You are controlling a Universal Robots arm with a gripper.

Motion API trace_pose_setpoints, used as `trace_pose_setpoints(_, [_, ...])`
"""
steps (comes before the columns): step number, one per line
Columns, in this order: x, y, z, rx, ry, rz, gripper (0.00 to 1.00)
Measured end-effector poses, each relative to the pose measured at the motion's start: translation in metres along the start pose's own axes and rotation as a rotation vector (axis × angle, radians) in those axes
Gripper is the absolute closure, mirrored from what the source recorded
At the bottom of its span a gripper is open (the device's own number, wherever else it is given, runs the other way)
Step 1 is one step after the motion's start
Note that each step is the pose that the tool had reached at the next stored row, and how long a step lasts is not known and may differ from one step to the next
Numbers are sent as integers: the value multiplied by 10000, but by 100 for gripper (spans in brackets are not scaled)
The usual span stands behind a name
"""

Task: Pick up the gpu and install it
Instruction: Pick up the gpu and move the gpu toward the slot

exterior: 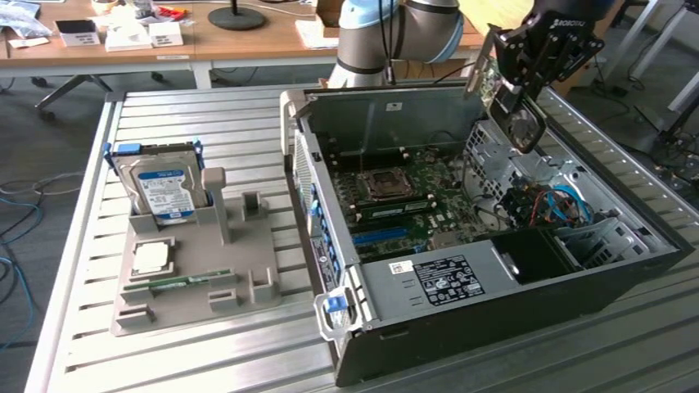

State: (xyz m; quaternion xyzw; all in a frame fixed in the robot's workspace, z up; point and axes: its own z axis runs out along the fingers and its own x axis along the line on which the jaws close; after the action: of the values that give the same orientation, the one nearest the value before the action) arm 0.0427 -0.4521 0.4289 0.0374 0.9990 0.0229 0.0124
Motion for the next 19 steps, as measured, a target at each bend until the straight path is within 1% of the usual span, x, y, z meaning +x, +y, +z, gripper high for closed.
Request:
trace_pose_setpoints(4, [-25,2,1,0,-1,0,73])
trace_pose_setpoints(19, [-30,2,2,-1,0,-1,73])
